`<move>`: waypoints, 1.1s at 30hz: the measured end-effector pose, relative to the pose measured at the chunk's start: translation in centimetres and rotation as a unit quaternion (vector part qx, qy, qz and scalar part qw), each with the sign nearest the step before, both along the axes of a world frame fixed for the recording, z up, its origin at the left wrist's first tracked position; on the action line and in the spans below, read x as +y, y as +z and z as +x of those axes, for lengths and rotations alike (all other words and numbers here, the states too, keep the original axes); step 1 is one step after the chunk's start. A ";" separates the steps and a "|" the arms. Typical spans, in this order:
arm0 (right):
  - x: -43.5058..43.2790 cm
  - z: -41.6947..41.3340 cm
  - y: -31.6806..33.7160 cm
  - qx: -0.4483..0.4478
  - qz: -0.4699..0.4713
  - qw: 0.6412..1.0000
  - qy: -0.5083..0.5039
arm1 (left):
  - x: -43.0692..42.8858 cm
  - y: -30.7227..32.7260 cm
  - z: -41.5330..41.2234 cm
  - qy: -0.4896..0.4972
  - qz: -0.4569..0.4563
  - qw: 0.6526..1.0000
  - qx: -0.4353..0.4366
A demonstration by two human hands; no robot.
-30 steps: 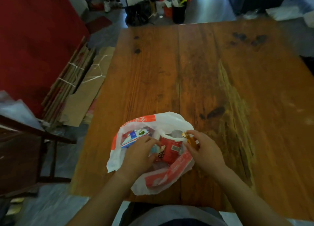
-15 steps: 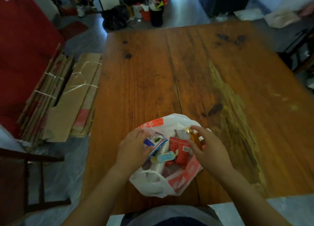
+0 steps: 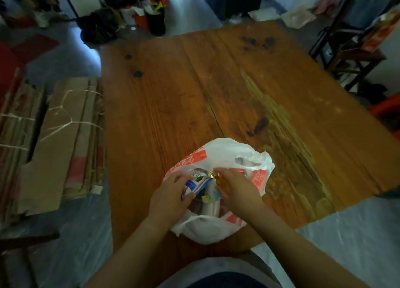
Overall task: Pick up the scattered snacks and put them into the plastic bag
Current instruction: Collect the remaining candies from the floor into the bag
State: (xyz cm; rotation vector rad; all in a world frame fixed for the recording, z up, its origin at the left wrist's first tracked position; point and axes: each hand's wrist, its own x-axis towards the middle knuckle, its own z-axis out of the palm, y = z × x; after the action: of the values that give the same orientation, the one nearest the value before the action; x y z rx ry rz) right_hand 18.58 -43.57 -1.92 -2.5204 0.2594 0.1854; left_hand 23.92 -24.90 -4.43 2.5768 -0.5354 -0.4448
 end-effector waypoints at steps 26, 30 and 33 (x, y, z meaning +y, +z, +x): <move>-6.6 -22.8 2.7 -0.003 -0.007 0.948 -0.318 | -13.7 7.8 -10.1 -0.335 -0.024 0.936 -0.104; -10.5 -33.4 3.0 0.007 -0.005 0.913 -0.408 | -21.7 7.2 -18.7 -0.462 0.006 0.883 -0.087; -13.0 -42.3 2.8 0.016 -0.010 0.875 -0.484 | -27.8 6.2 -26.8 -0.538 0.008 0.837 -0.100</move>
State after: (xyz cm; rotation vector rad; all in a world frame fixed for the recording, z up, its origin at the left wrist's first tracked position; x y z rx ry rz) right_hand -23.73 -56.56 0.92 -2.0993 1.4706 -0.1816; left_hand -2.89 -52.70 1.73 2.0879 -2.0620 -0.5046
